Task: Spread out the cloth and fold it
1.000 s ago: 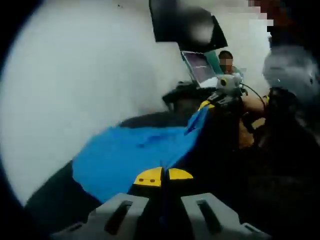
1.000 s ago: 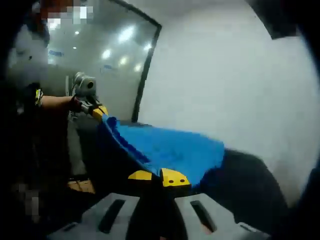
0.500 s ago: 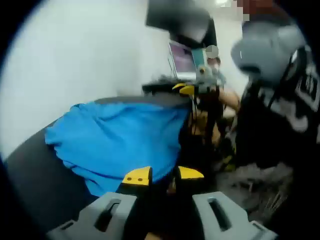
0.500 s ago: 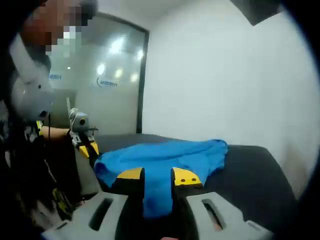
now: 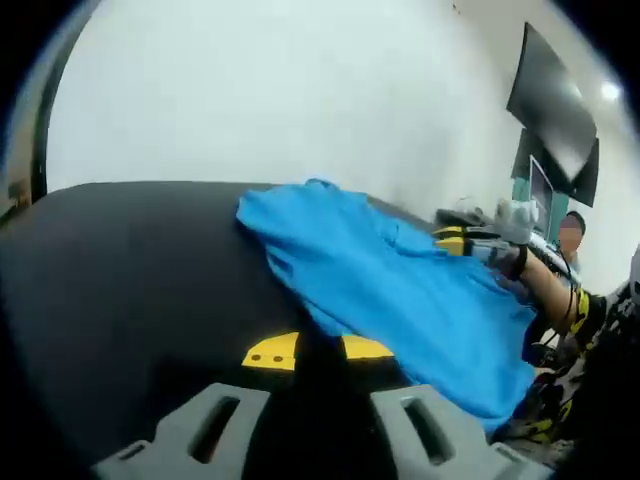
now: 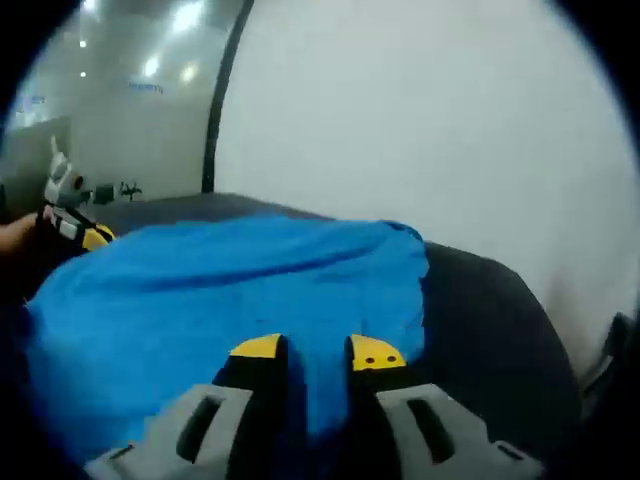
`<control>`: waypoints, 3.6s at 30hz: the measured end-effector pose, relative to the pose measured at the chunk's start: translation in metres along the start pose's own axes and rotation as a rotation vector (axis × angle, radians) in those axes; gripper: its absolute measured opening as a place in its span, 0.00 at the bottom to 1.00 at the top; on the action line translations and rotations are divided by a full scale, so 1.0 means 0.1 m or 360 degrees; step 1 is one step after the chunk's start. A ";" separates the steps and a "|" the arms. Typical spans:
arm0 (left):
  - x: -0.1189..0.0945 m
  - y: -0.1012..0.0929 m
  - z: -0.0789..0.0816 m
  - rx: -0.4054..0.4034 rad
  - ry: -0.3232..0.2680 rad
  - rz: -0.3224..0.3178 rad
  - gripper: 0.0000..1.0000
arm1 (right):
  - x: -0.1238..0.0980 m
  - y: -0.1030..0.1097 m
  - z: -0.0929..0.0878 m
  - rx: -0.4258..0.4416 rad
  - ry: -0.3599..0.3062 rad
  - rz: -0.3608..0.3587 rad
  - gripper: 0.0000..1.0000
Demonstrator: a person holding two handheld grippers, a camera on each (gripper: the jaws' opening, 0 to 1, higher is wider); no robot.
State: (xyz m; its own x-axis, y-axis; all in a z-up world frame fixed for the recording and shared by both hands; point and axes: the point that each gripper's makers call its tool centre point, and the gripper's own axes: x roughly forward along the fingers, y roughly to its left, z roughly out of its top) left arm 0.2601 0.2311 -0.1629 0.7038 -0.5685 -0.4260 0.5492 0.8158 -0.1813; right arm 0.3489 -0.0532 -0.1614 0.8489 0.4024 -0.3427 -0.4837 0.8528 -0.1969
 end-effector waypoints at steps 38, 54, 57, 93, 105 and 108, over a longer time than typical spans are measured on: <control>-0.46 0.56 0.16 0.0100 -0.0105 0.0456 0.16 | -2.06 -1.04 -0.36 -0.0372 0.0270 -0.0962 0.00; 0.36 -0.51 0.11 0.0246 0.0133 -0.0054 0.05 | -2.36 -1.24 -0.39 -0.0409 0.0348 -0.1029 0.00; 0.03 -0.34 0.38 0.0361 0.0080 0.0089 0.03 | -2.36 -1.26 -0.41 -0.0416 0.0358 -0.1022 0.00; -0.21 -0.31 0.13 0.0342 -0.0108 0.0044 0.12 | -1.32 -0.72 -0.54 -0.0154 0.0370 -0.0357 0.03; -0.27 -0.24 0.17 0.0368 -0.0143 0.0053 0.14 | -1.53 -0.96 -0.18 0.0040 0.0147 -0.0345 0.20; -0.29 -0.17 0.22 0.0434 -0.0218 0.0068 0.14 | -1.49 -0.64 -0.32 0.0040 0.0188 -0.0150 0.24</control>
State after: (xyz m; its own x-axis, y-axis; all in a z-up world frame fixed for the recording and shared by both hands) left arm 0.2403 0.2314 -0.1275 0.7729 -0.5584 -0.3013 0.6053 0.7912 0.0866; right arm 0.2463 -0.1786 -0.1269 0.8587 0.2792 -0.4297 -0.3960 0.8938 -0.2106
